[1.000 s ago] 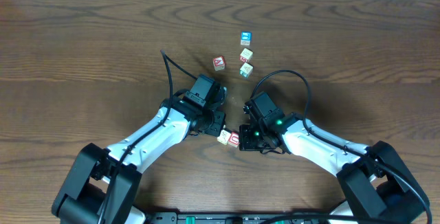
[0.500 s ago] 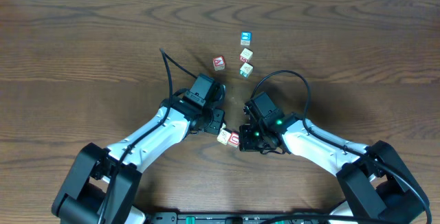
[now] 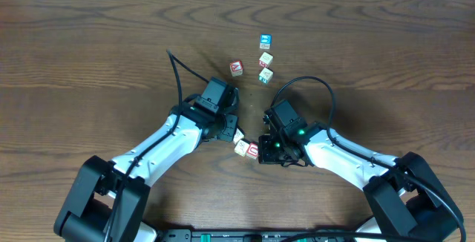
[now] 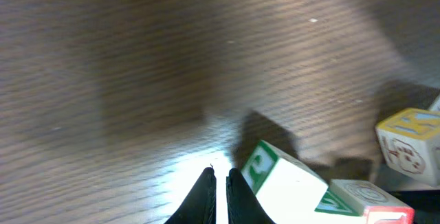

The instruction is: Lift 5 blocks

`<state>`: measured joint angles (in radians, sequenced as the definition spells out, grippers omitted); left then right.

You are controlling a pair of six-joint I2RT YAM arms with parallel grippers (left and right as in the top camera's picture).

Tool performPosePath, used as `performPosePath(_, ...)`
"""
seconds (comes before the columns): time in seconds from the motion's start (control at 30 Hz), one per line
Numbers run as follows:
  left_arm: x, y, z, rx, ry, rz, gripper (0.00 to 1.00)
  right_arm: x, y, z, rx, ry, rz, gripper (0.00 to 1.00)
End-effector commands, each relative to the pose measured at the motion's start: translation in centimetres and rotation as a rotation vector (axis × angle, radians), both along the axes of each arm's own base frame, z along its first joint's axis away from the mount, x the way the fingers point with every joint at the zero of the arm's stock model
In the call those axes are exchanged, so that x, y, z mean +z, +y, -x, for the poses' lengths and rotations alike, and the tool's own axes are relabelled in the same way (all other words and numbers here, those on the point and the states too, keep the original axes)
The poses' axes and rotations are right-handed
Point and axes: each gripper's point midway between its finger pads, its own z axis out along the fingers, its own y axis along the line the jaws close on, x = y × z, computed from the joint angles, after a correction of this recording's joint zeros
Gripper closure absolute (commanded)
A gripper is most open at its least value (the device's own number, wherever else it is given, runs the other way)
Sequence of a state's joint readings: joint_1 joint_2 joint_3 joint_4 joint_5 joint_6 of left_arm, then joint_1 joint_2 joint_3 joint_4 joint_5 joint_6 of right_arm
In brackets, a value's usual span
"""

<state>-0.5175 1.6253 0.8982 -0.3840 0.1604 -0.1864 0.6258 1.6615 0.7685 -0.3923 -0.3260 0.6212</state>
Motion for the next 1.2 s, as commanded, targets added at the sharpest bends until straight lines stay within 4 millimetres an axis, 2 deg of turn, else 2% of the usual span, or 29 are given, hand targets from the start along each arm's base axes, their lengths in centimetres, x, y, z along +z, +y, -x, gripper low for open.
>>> performPosePath(0.0,0.5,0.4,-1.6,0.032,-0.029,-0.007,0.92,-0.3,0.2,0.5,0.003,0.018,0.008,0.99)
performPosePath(0.17,-0.7,0.5,-1.4,0.020,0.002,-0.024,0.93,-0.3,0.2,0.5,0.002,0.018,0.008,0.99)
performPosePath(0.33,-2.7,-0.2,-0.2,-0.003,0.086,-0.001,0.92,-0.3,0.2,0.5,-0.017,0.027,0.008,0.99)
performPosePath(0.57,-2.7,-0.6,0.3,-0.017,0.108,0.017,0.93,-0.3,0.2,0.5,-0.039,0.037,0.006,0.99)
performPosePath(0.93,-2.7,-3.1,2.3,-0.108,0.122,0.021,0.93,0.0,0.7,0.5,-0.066,0.055,-0.019,0.99)
performPosePath(1.17,-2.8,-3.1,2.7,-0.117,0.132,0.014,0.92,0.0,0.5,0.0,-0.086,0.051,-0.026,0.99)
